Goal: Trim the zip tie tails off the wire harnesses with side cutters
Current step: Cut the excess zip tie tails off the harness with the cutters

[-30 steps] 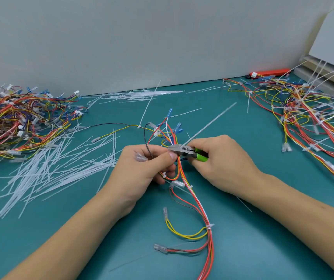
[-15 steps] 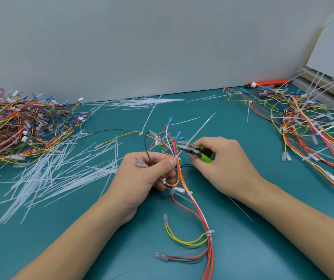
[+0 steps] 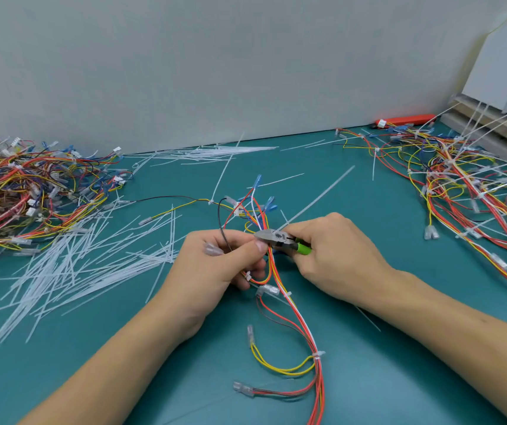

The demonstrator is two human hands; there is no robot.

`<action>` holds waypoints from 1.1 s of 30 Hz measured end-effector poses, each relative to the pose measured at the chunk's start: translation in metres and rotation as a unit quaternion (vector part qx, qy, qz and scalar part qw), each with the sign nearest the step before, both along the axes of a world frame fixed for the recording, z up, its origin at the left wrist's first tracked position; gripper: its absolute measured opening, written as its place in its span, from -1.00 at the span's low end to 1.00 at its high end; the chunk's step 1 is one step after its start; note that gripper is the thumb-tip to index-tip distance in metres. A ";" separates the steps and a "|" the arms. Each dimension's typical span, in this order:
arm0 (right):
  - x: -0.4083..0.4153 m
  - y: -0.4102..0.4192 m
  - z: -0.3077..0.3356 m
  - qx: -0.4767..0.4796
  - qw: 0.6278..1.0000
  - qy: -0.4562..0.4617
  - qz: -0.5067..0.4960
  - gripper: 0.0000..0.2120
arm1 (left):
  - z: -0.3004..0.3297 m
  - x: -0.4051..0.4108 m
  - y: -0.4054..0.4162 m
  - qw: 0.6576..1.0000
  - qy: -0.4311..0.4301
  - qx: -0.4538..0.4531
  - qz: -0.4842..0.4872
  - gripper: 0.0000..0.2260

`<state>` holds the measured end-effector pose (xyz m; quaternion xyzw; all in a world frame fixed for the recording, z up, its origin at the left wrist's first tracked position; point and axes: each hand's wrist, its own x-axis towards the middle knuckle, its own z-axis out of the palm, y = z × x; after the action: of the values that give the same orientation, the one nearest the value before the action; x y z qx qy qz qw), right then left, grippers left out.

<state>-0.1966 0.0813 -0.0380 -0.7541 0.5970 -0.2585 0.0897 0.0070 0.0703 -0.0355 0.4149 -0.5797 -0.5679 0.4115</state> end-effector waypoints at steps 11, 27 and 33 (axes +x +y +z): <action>-0.003 -0.003 -0.003 -0.059 0.992 -0.108 -0.033 -0.96 | 0.002 0.000 0.001 1.000 0.007 0.023 0.016 -0.90; 0.000 0.000 0.000 0.006 0.999 -0.045 0.006 -0.92 | 0.000 0.000 0.001 1.000 -0.003 0.011 0.017 -0.86; 0.001 0.000 -0.001 -0.022 1.000 0.009 -0.005 -0.86 | 0.002 0.000 0.001 1.000 -0.001 0.010 0.009 -0.88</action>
<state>-0.1960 0.0817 -0.0386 -0.7552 0.5956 -0.2658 0.0663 0.0066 0.0717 -0.0334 0.4247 -0.5704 -0.5699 0.4117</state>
